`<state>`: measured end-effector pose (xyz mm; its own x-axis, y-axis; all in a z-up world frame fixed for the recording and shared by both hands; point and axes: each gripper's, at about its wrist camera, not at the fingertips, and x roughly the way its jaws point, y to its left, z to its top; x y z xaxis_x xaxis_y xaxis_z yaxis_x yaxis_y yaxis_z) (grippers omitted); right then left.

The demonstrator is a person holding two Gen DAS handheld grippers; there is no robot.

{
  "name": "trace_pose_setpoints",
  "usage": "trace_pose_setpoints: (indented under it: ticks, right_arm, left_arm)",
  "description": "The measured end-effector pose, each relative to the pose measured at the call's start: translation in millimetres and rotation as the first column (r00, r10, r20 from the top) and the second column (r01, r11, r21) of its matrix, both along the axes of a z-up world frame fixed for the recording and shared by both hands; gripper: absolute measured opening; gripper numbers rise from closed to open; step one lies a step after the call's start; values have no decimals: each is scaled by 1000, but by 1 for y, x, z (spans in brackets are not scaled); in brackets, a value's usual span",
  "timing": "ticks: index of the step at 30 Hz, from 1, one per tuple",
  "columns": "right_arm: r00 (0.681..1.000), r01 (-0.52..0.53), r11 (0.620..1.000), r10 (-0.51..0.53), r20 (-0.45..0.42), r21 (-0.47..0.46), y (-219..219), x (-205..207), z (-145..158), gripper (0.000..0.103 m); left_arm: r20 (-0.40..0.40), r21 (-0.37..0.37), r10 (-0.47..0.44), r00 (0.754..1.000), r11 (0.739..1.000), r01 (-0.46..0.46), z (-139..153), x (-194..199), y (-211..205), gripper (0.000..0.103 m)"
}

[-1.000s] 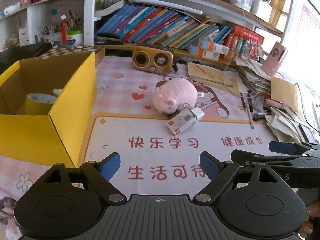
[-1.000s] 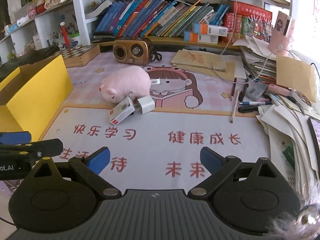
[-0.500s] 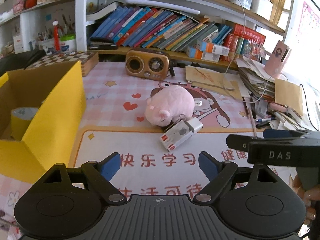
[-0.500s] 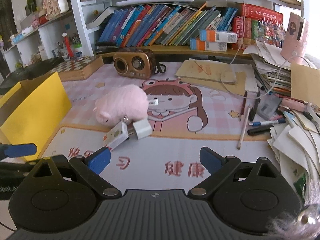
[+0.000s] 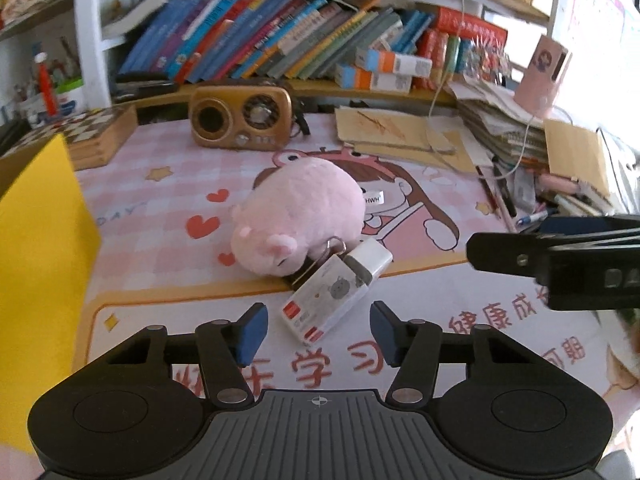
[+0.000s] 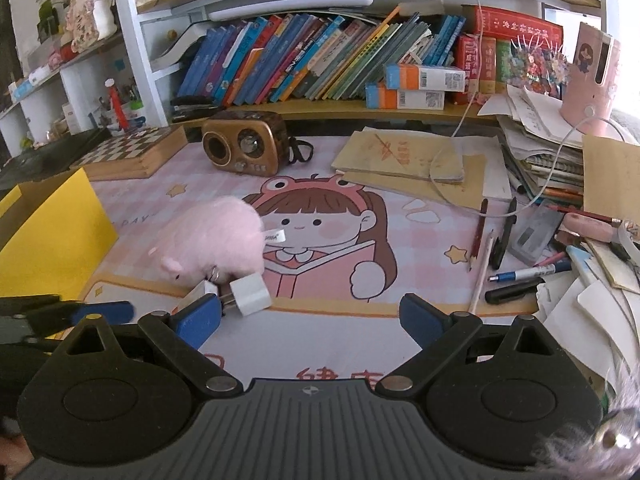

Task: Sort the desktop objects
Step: 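Grasp the small white printed box with the left gripper while the right gripper grasps the white charger plug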

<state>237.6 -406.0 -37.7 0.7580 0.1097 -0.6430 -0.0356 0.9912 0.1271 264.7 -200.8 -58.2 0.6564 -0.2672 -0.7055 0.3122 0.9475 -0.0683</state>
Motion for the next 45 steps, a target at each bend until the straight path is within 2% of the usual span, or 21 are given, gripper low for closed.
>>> trace_pose_setpoints:
  ticks: [8, 12, 14, 16, 19, 24, 26, 28, 36, 38, 45]
  right_arm:
    - [1000, -10, 1000, 10, -20, 11, -1, 9, -4, 96]
    - [999, -20, 1000, 20, -26, 15, 2, 13, -6, 96]
    - [999, -23, 1000, 24, -33, 20, 2, 16, -7, 96]
    - [999, -34, 999, 35, -42, 25, 4, 21, -11, 96]
    - [994, -82, 996, 83, -67, 21, 11, 31, -19, 92]
    - [974, -213, 976, 210, -86, -33, 32, 52, -36, 72]
    - [960, -268, 961, 261, -101, -62, 41, 61, -43, 59]
    - [948, -309, 946, 297, -118, -98, 48, 70, -49, 52]
    - [935, -342, 933, 326, -138, -115, 54, 85, -55, 49]
    - [936, -337, 936, 320, -145, -105, 54, 85, -58, 45]
    - [944, -317, 944, 305, -130, -88, 50, 72, -55, 44]
  left_arm:
    - [-26, 43, -50, 998, 998, 51, -17, 24, -12, 55]
    - [-20, 54, -74, 997, 996, 74, -16, 20, -11, 34]
    - [-28, 32, -66, 997, 997, 66, -13, 17, -4, 29]
    - [-39, 16, -44, 998, 999, 45, -10, 12, 6, 28]
    - [-54, -14, 1, 999, 1000, -1, -4, 3, 24, 28]
    - [-65, -80, 93, 994, 992, -98, 11, -15, 53, 28]
    - [-59, -100, 116, 992, 988, -121, 17, -21, 60, 28]
    - [-52, -109, 138, 989, 984, -143, 22, -26, 67, 28]
    - [-51, -127, 191, 980, 972, -196, 26, -35, 78, 28]
    - [-50, -129, 189, 981, 973, -194, 27, -36, 77, 28]
    - [-31, -146, 157, 987, 976, -160, 33, -35, 69, 28]
